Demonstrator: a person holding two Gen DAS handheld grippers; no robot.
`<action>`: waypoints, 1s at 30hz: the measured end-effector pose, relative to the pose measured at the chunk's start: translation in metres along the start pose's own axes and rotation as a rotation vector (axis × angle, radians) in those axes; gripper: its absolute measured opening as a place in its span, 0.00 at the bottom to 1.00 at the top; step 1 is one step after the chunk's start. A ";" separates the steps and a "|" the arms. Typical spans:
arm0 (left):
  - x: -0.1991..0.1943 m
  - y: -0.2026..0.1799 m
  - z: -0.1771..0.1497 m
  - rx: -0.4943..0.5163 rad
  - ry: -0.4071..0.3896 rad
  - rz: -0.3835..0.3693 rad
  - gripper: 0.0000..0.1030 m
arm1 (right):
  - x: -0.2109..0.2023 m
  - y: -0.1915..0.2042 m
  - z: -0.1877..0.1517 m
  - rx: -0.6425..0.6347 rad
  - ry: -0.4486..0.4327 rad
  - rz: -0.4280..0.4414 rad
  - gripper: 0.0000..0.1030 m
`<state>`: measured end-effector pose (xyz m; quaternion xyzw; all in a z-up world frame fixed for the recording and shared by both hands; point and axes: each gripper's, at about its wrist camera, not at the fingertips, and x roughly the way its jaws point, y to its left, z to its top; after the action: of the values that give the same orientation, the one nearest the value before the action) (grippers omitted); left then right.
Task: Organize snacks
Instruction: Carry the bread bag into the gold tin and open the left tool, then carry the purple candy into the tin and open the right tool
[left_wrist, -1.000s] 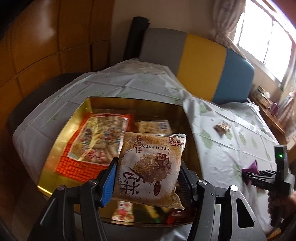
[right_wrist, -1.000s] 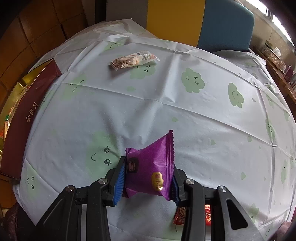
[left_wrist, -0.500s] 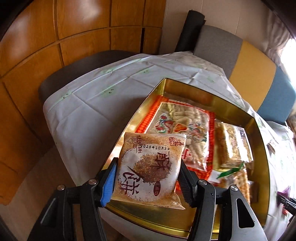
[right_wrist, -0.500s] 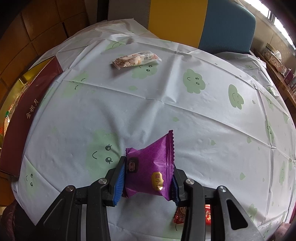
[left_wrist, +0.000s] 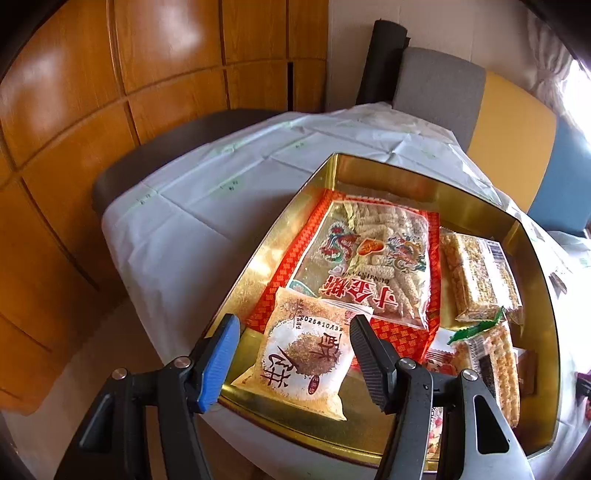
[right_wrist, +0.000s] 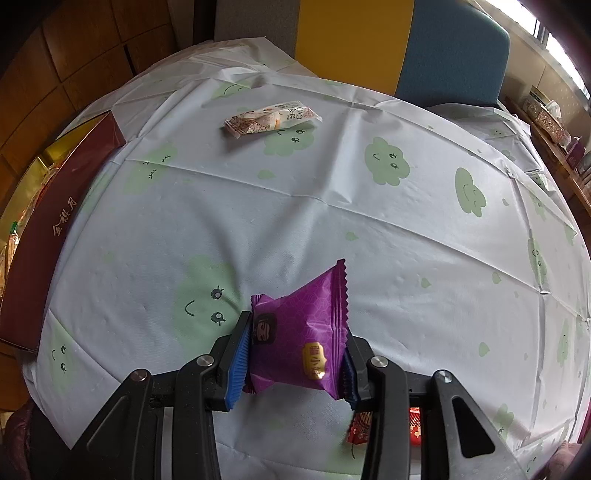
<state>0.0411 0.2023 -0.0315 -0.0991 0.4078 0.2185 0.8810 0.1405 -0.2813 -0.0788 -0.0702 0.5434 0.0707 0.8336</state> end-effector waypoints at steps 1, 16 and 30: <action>-0.003 -0.002 -0.001 0.005 -0.014 0.009 0.61 | 0.000 0.000 0.000 -0.001 0.000 -0.001 0.41; -0.021 -0.025 -0.011 0.074 -0.016 -0.031 0.61 | -0.001 0.001 -0.001 -0.004 0.000 -0.004 0.41; -0.025 -0.029 -0.015 0.090 -0.016 -0.038 0.61 | -0.002 0.002 0.000 -0.004 -0.003 -0.013 0.40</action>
<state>0.0298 0.1641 -0.0229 -0.0652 0.4083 0.1838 0.8918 0.1391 -0.2799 -0.0774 -0.0753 0.5417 0.0666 0.8345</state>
